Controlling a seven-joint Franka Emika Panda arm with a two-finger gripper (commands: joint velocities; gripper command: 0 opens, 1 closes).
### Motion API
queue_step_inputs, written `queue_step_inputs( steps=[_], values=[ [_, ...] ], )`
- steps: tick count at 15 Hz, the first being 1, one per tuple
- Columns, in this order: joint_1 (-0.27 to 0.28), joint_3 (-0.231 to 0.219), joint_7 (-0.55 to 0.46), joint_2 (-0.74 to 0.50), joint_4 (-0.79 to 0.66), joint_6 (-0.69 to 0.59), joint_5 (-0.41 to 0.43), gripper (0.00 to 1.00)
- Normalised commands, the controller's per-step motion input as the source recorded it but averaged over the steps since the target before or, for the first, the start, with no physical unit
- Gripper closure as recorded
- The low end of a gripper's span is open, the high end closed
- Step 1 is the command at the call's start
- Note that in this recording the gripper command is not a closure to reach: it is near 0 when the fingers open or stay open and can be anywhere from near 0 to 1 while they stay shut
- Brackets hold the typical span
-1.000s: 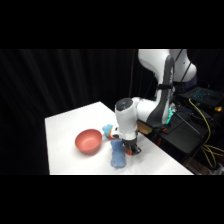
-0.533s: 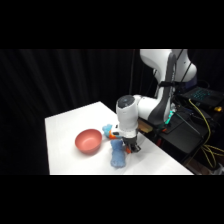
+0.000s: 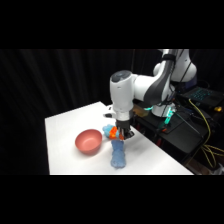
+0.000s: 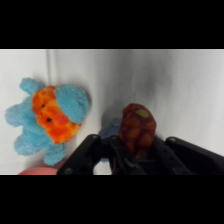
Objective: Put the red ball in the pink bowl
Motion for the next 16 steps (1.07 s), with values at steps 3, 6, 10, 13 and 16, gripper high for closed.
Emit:
queue_step_inputs(
  steps=[3,6,10,13,16],
  values=[
    [-0.134,-0.019,-0.05,-0.01,0.28,-0.25,-0.129,0.32],
    [-0.156,-0.048,-0.16,0.26,0.48,-0.2,-0.071,0.32],
    [-0.15,-0.052,-0.22,0.42,0.66,-0.25,0.021,0.32],
    [-0.08,-0.021,-0.18,0.45,0.71,-0.34,0.07,0.32],
    [-0.022,0.003,-0.15,0.4,0.64,-0.36,0.088,0.32]
  ],
)
